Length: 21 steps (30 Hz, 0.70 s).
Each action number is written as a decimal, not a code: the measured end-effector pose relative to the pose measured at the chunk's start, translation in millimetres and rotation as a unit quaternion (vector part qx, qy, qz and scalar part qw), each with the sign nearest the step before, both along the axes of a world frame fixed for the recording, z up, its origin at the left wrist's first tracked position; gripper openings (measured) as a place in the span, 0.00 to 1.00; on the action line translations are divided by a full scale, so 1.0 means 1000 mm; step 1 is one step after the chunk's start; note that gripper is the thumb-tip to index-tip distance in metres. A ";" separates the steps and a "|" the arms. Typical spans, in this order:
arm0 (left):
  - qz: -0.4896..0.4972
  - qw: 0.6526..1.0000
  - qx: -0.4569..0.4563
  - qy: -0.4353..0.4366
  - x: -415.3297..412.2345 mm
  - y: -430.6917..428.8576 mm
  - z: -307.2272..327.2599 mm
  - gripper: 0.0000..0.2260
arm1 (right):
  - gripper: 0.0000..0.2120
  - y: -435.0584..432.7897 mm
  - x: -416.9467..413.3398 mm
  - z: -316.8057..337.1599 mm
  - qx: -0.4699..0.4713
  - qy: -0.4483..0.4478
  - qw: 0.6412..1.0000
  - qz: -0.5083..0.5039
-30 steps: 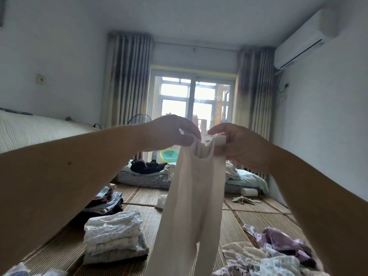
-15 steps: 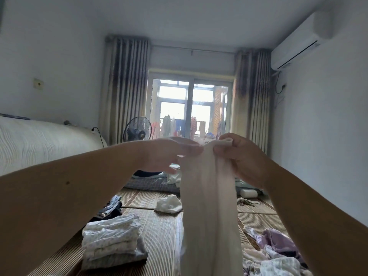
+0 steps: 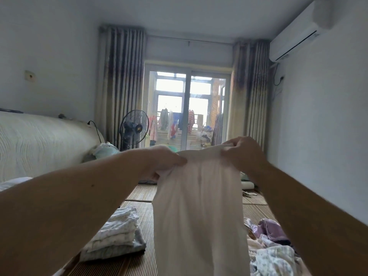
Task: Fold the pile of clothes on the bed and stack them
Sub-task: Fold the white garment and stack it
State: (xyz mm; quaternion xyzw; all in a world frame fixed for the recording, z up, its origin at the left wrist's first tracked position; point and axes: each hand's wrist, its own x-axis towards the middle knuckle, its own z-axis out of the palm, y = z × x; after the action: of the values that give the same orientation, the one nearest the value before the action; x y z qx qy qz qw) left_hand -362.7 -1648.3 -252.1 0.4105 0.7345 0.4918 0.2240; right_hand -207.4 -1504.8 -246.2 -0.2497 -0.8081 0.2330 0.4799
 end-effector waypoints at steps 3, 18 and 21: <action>0.031 0.996 -0.001 -0.078 0.005 0.013 0.000 0.11 | 0.06 -0.016 -0.019 -0.023 0.039 0.025 0.997 -0.069; -0.074 0.992 -0.083 0.061 0.013 0.008 0.015 0.09 | 0.12 -0.022 -0.025 -0.040 -0.154 -0.012 0.961 0.228; -0.009 0.974 -0.060 0.218 -0.002 0.004 0.013 0.19 | 0.10 -0.022 -0.022 -0.026 -0.164 0.020 0.957 0.240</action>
State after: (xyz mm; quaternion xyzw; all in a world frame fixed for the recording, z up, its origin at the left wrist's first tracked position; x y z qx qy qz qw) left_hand -364.3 -1644.2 -239.3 0.5004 0.7899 0.3437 0.0869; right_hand -229.1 -1526.6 -272.0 -0.1191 -0.7852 0.4751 0.3788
